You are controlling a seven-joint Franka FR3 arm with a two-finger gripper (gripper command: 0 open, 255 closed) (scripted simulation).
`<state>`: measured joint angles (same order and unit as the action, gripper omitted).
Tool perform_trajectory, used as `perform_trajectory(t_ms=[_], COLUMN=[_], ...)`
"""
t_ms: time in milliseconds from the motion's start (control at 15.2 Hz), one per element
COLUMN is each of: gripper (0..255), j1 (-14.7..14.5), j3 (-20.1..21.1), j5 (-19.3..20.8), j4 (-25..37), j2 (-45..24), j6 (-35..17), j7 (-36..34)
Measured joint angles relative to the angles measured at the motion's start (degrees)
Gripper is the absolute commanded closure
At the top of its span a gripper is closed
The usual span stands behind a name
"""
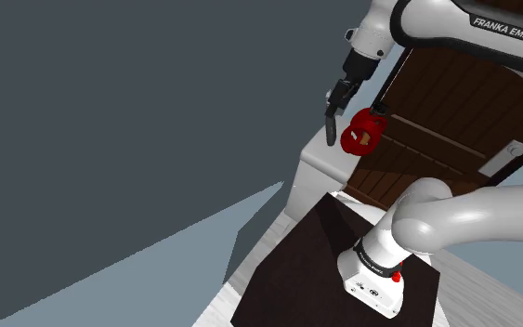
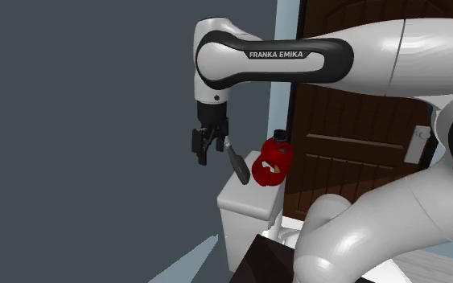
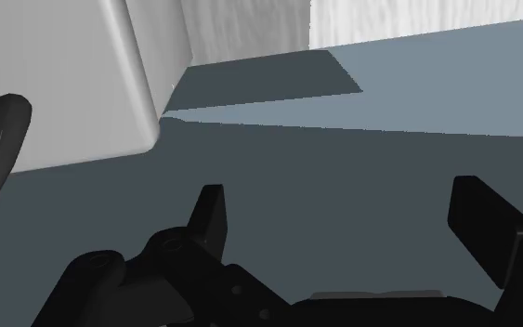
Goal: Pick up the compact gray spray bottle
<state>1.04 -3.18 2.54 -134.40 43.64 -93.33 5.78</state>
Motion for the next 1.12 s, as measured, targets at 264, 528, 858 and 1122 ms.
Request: perform_trajectory(t_ms=[264,528,858,1122], gripper=[0,0,0,0], j1=[1.26,3.62,6.84,9.30], j3=[-0.95,-2.80,-5.58,-7.77], j5=[2.07,5.78,10.45,13.88], j4=[-1.74,-3.56,-4.54,-4.34], j2=[-0.82,-3.25,-7.34,-11.85], j6=[-4.05,-11.38,-20.77,-28.70], j7=[0.41,0.90,1.34,1.07])
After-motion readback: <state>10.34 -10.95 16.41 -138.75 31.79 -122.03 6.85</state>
